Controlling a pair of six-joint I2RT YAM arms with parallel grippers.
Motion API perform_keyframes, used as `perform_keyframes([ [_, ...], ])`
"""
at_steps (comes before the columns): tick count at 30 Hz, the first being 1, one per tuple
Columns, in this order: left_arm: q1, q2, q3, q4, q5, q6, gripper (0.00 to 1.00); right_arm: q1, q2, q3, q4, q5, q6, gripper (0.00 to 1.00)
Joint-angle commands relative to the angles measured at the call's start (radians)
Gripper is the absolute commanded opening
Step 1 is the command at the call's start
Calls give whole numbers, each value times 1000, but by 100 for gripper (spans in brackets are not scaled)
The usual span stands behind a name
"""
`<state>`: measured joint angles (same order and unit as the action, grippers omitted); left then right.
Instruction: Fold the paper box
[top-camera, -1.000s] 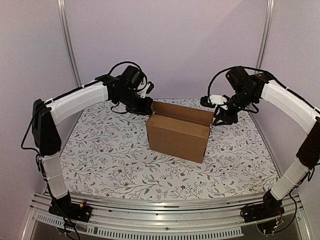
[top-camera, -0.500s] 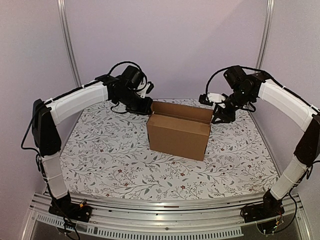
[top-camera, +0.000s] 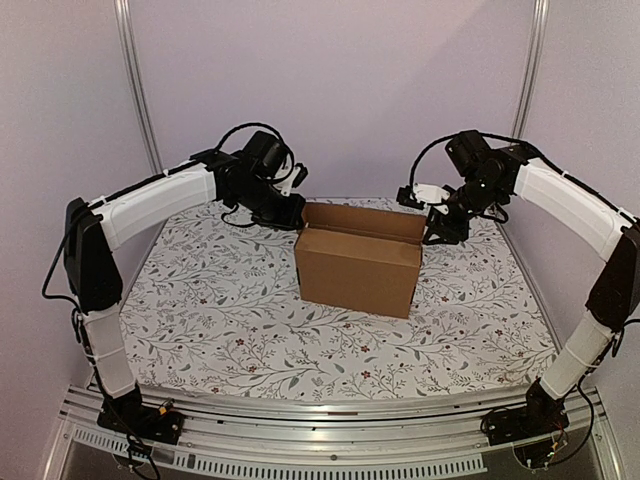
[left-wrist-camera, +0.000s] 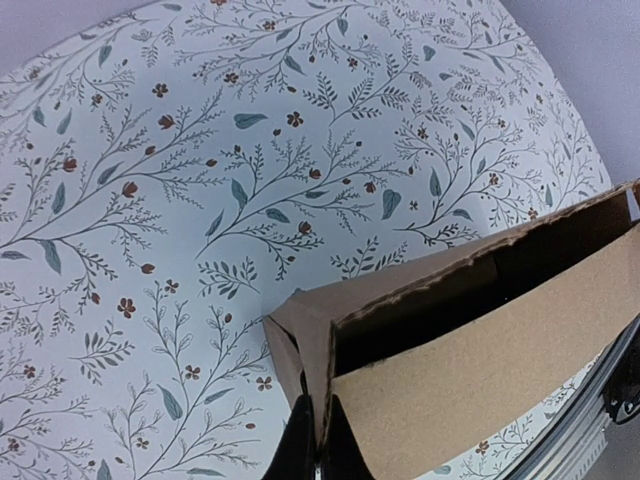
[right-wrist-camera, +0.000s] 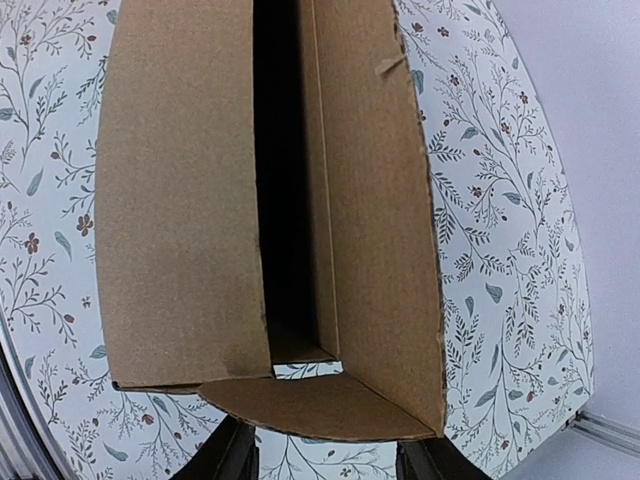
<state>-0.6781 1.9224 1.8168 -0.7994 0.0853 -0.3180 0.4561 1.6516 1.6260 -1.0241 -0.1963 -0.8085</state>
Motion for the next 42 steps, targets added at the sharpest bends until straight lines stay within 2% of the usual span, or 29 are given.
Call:
perform_keyframes([
  [1, -23, 35, -13, -80, 46, 14, 0, 6, 11, 15, 29, -4, -22, 47],
  [10, -23, 30, -14, -84, 41, 17, 0, 5, 18, 44, 9, 29, -55, 49],
  [15, -23, 30, -13, -87, 41, 19, 0, 5, -6, 34, -24, 13, -87, 45],
  [20, -23, 30, -11, -88, 41, 28, 0, 4, -8, 27, -1, 70, -92, 43],
  [28, -23, 29, -17, -90, 43, 31, 0, 3, 14, 48, 24, 79, -60, 46],
  [33, -23, 26, -16, -91, 45, 33, 0, 3, 4, 48, -15, 5, -71, 48],
  [37, -23, 26, -17, -91, 45, 32, 0, 4, -33, 21, -47, -91, -154, 48],
  [42, -23, 27, -20, -92, 47, 31, 0, 4, -36, 29, -95, -130, -194, 46],
])
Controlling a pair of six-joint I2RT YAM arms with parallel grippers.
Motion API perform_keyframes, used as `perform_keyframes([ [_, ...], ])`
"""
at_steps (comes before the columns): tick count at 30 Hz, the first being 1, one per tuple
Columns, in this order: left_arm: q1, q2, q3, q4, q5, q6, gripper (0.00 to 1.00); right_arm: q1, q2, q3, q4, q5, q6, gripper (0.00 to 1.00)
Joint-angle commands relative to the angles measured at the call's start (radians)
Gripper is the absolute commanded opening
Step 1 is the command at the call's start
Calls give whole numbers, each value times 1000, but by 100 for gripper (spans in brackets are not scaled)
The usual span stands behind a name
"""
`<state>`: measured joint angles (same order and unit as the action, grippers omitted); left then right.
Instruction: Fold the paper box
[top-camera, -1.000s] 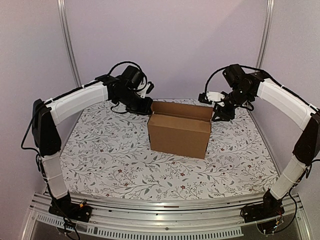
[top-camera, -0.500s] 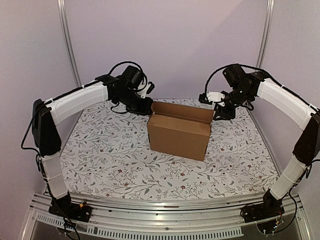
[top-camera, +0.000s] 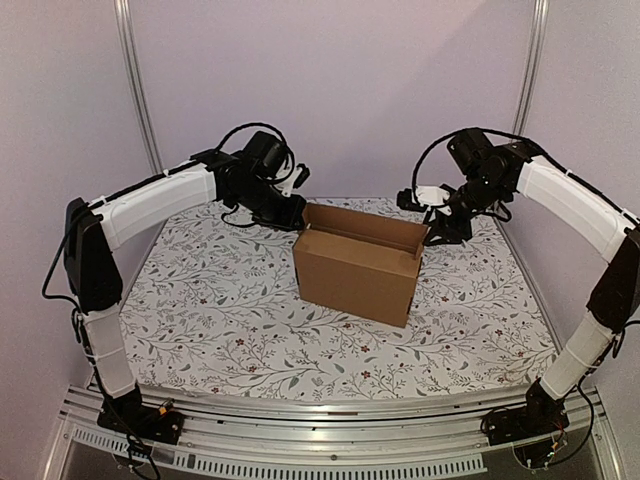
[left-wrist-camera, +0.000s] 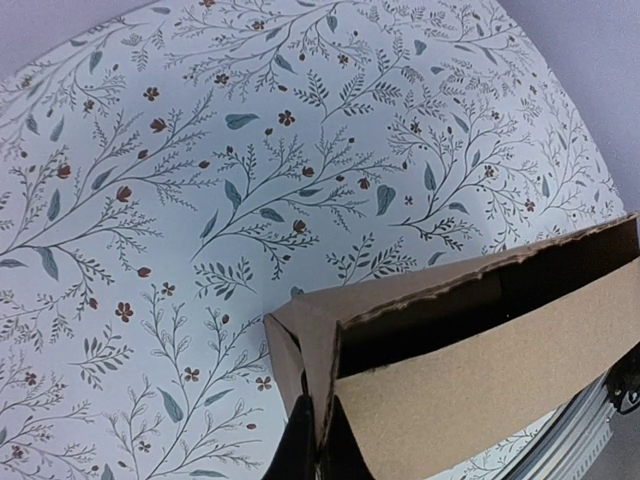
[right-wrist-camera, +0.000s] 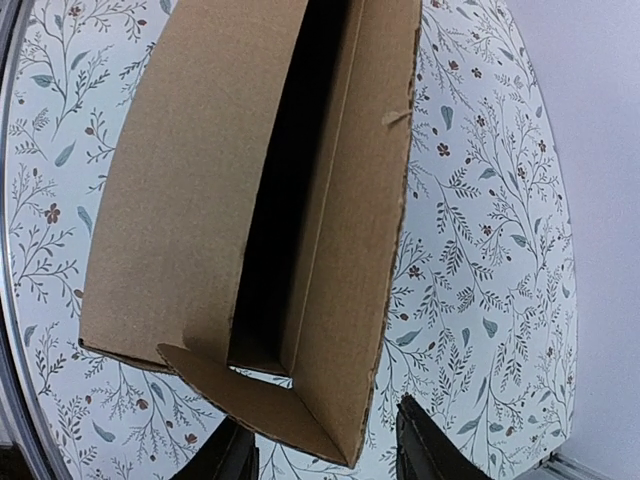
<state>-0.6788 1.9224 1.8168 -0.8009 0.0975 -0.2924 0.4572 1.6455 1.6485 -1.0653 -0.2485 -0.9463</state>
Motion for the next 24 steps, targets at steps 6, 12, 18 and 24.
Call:
perform_keyframes([
  [6, -22, 24, -19, -91, 31, 10, 0, 3, -39, -2, -124, -121, -136, 45],
  [12, -22, 26, -17, -91, 33, 6, 0, 3, -44, -1, -134, -130, -142, 44],
  [18, -22, 27, -20, -92, 36, 6, 0, 14, -43, 2, -133, -128, -132, 43],
  [24, -23, 26, -20, -92, 39, 7, 0, 44, -30, 5, -121, -83, -98, 42],
])
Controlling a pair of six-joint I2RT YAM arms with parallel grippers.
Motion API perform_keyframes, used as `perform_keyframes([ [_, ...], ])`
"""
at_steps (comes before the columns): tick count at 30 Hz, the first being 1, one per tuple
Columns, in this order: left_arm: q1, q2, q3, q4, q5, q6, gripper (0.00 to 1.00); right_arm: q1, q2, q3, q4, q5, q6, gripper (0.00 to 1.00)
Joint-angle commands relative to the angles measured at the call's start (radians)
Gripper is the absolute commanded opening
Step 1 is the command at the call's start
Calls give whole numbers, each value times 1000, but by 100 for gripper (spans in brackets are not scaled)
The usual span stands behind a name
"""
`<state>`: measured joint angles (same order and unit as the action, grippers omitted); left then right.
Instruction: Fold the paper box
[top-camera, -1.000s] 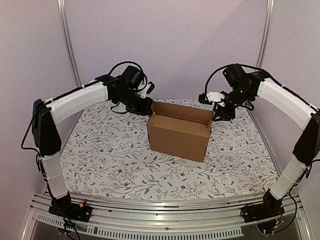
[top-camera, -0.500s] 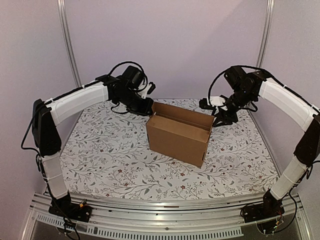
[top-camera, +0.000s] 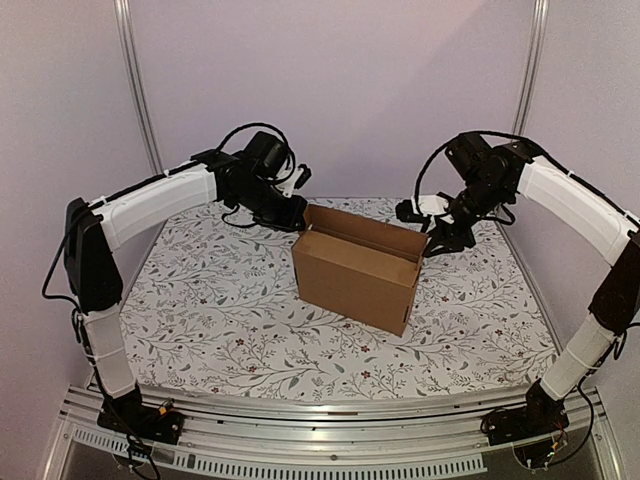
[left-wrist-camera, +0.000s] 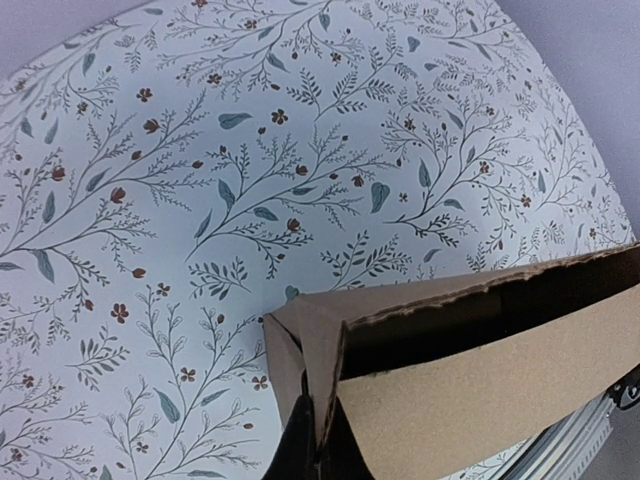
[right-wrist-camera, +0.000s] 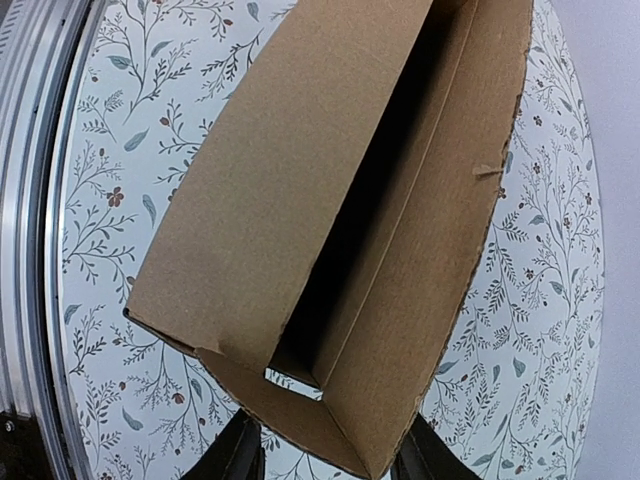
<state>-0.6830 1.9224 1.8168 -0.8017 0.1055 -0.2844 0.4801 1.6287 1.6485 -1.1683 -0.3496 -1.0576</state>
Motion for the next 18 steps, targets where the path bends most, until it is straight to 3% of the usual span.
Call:
perform_keyframes([
  [1, -18, 24, -20, -92, 31, 0, 0, 25, -10, 6, -18, 22, 14, 42],
  [18, -18, 18, -23, -94, 24, 4, 0, 37, -51, -16, -67, 9, -57, 43],
])
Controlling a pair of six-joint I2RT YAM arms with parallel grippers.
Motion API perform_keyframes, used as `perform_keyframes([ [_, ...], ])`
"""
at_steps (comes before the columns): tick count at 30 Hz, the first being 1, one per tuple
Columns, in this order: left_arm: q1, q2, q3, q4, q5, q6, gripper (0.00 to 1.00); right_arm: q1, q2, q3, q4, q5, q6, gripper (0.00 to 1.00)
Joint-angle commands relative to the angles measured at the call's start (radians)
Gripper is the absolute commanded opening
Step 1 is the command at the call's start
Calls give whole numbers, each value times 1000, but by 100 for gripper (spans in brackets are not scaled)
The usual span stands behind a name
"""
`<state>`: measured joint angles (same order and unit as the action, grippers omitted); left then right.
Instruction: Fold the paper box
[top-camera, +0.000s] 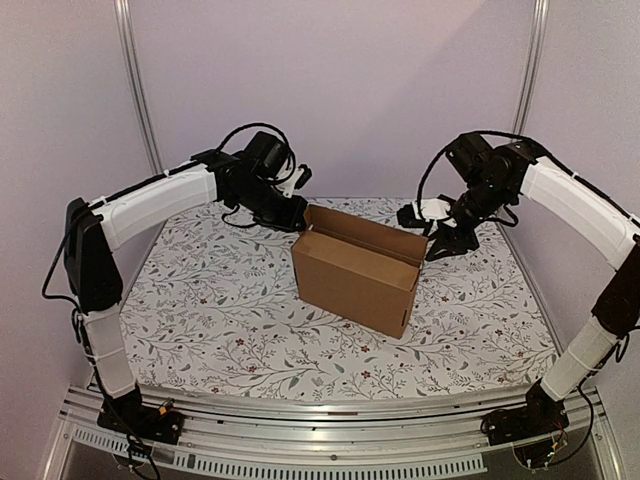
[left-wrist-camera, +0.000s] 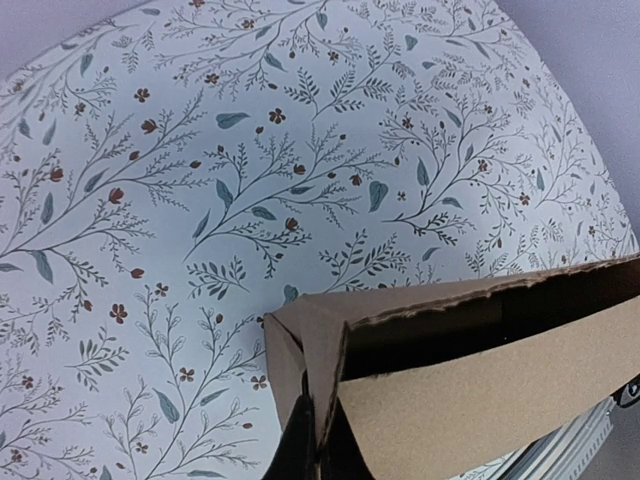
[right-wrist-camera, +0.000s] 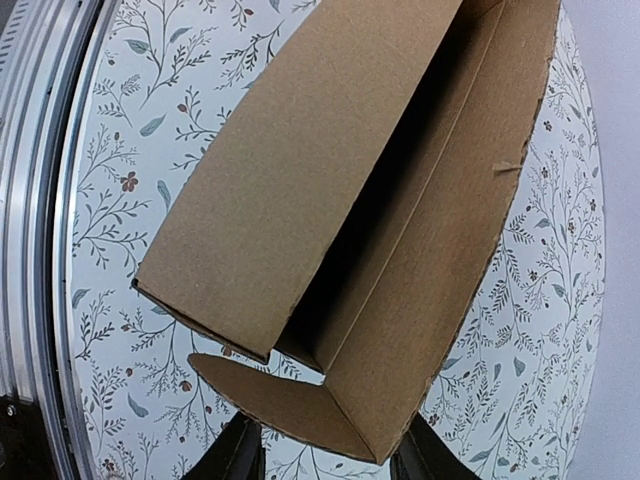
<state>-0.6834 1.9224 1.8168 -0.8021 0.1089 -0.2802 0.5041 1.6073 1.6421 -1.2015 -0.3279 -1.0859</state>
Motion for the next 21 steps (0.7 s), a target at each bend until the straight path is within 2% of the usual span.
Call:
perform_keyframes([
  [1, -18, 19, -22, -94, 22, -1, 0, 16, -28, -10, -30, -11, -23, 43],
  [21, -18, 4, -28, -97, 10, 23, 0, 51, -5, -10, -5, 49, 25, 41],
])
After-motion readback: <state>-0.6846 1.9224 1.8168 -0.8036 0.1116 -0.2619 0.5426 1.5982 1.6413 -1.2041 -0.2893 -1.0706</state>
